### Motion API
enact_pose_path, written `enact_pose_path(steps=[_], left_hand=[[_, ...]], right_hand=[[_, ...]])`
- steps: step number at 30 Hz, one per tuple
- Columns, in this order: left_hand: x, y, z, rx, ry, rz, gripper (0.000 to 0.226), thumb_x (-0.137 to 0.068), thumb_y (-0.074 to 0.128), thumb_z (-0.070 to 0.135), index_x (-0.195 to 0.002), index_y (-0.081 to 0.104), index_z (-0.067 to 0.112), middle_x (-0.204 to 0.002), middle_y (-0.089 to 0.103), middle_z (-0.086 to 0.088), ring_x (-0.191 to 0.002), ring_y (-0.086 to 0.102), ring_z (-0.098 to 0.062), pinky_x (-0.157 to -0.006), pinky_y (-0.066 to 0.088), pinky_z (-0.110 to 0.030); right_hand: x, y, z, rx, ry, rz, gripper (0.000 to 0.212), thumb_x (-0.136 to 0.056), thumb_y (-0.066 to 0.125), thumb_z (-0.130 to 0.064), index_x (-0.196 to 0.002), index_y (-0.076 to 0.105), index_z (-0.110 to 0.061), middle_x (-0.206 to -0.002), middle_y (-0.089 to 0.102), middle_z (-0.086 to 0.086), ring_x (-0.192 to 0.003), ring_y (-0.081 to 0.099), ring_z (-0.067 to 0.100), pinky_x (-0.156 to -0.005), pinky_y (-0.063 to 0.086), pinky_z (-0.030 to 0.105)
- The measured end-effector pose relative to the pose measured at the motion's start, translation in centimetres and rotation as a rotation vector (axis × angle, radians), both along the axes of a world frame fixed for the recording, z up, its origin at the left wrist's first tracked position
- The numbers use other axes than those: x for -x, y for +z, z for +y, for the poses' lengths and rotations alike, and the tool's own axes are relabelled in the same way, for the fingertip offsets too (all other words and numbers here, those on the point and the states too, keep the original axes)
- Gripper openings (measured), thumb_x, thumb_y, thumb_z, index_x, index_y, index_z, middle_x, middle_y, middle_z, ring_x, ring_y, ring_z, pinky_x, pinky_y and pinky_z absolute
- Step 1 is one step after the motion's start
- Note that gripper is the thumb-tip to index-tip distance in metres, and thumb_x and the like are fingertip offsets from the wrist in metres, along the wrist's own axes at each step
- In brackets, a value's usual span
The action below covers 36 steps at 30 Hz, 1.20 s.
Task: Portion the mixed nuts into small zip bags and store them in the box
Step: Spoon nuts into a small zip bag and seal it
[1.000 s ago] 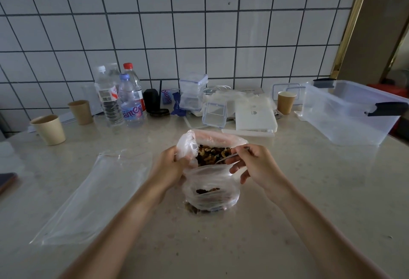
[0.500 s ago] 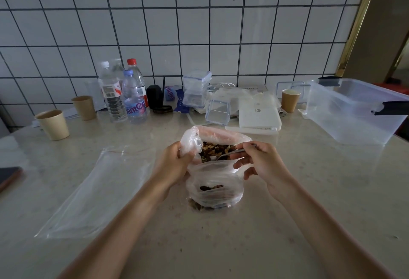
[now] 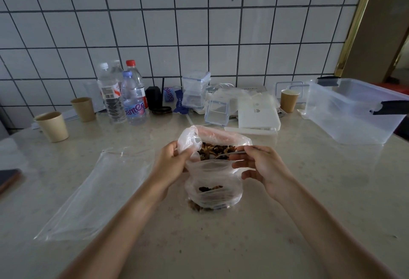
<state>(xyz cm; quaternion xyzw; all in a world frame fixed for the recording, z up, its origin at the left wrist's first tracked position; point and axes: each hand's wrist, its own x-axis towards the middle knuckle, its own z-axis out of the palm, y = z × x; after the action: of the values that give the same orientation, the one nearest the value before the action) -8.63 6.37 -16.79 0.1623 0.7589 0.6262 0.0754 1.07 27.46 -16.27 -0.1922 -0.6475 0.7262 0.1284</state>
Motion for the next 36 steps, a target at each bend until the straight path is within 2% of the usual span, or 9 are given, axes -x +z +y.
enact_pose_path(steps=[2, 5, 7, 11, 15, 21, 26, 32, 36], left_hand=[[0.1, 0.1, -0.2, -0.007, 0.002, -0.012, 0.009, -0.098, 0.068, 0.041, -0.099, 0.061, 0.037, -0.083, 0.077, 0.023, -0.080, 0.075, 0.000, -0.069, 0.056, -0.024], [0.3, 0.4, -0.5, 0.002, 0.013, -0.028, 0.021, -0.100, 0.068, 0.036, -0.118, 0.065, 0.026, -0.100, 0.080, 0.003, -0.093, 0.077, -0.016, -0.083, 0.063, -0.039], [0.2, 1.1, -0.9, 0.079, 0.013, -0.013, 0.037, -0.101, 0.066, 0.032, -0.134, 0.060, 0.016, -0.112, 0.076, -0.002, -0.098, 0.075, -0.020, -0.079, 0.063, -0.036], [-0.1, 1.9, -2.2, 0.321, 0.084, 0.148, 0.030, -0.099, 0.067, 0.034, -0.123, 0.063, 0.016, -0.114, 0.071, 0.002, -0.097, 0.073, -0.021, -0.088, 0.061, -0.046], [-1.5, 2.0, -3.6, 0.478, 0.118, 0.287, 0.020, -0.097, 0.069, 0.040, -0.098, 0.066, 0.020, -0.092, 0.072, 0.005, -0.082, 0.072, -0.012, -0.072, 0.053, -0.027], [-4.1, 0.8, -4.1, 0.606, -0.093, 0.201, 0.031, -0.101, 0.060, 0.048, -0.089, 0.073, 0.023, -0.073, 0.076, 0.018, -0.061, 0.072, 0.000, -0.054, 0.046, -0.011], [-5.0, 0.9, -3.5, 0.435, -0.090, 0.138, 0.013, -0.099, 0.069, 0.031, -0.092, 0.075, 0.022, -0.075, 0.078, 0.005, -0.069, 0.076, -0.008, -0.055, 0.048, -0.013], [-5.3, 1.1, -3.4, 0.324, -0.122, 0.066, 0.013, -0.101, 0.066, 0.024, -0.097, 0.075, 0.016, -0.081, 0.079, -0.001, -0.075, 0.077, -0.011, -0.059, 0.054, -0.022], [-5.1, 0.6, -3.9, 0.325, -0.111, 0.104, 0.013, -0.101, 0.066, 0.024, -0.096, 0.075, 0.016, -0.081, 0.077, -0.002, -0.072, 0.075, -0.011, -0.062, 0.050, -0.031]], right_hand=[[-0.1, 0.2, 0.2, 0.026, -0.024, 0.019, 0.029, -0.111, 0.042, -0.014, -0.112, 0.068, -0.001, -0.095, 0.080, 0.014, -0.076, 0.075, 0.023, -0.051, 0.053, 0.031], [-0.3, 0.7, 0.5, 0.033, -0.054, 0.057, 0.027, -0.110, 0.044, -0.014, -0.110, 0.068, -0.002, -0.095, 0.080, 0.014, -0.075, 0.075, 0.022, -0.050, 0.053, 0.031], [-0.5, 1.2, 0.6, 0.021, -0.065, 0.095, 0.027, -0.110, 0.044, -0.014, -0.109, 0.068, -0.002, -0.096, 0.080, 0.017, -0.073, 0.074, 0.022, -0.049, 0.052, 0.030], [-1.1, 2.4, 0.7, -0.012, -0.070, 0.155, 0.029, -0.111, 0.043, -0.014, -0.107, 0.068, 0.000, -0.095, 0.079, 0.020, -0.070, 0.072, 0.025, -0.047, 0.050, 0.031], [-1.8, 3.6, 0.7, -0.057, -0.026, 0.187, 0.029, -0.110, 0.041, -0.013, -0.102, 0.066, 0.001, -0.085, 0.075, 0.022, -0.065, 0.068, 0.028, -0.048, 0.044, 0.034], [-2.7, 4.1, 0.6, -0.183, 0.110, 0.197, 0.030, -0.110, 0.041, -0.014, -0.096, 0.063, 0.000, -0.084, 0.072, 0.026, -0.067, 0.066, 0.033, -0.050, 0.041, 0.036], [-3.0, 4.3, 0.3, -0.394, 0.254, 0.177, 0.031, -0.111, 0.041, -0.016, -0.096, 0.062, 0.000, -0.079, 0.074, 0.019, -0.065, 0.069, 0.028, -0.049, 0.043, 0.034], [-3.2, 4.4, -0.1, -0.703, 0.422, 0.377, 0.027, -0.109, 0.044, -0.020, -0.099, 0.068, -0.012, -0.088, 0.075, 0.011, -0.075, 0.072, 0.029, -0.051, 0.048, 0.031], [-3.2, 4.3, 0.1, -0.801, 0.456, 0.401, 0.024, -0.105, 0.047, -0.028, -0.102, 0.071, -0.025, -0.092, 0.076, 0.001, -0.082, 0.072, 0.023, -0.059, 0.052, 0.041]])
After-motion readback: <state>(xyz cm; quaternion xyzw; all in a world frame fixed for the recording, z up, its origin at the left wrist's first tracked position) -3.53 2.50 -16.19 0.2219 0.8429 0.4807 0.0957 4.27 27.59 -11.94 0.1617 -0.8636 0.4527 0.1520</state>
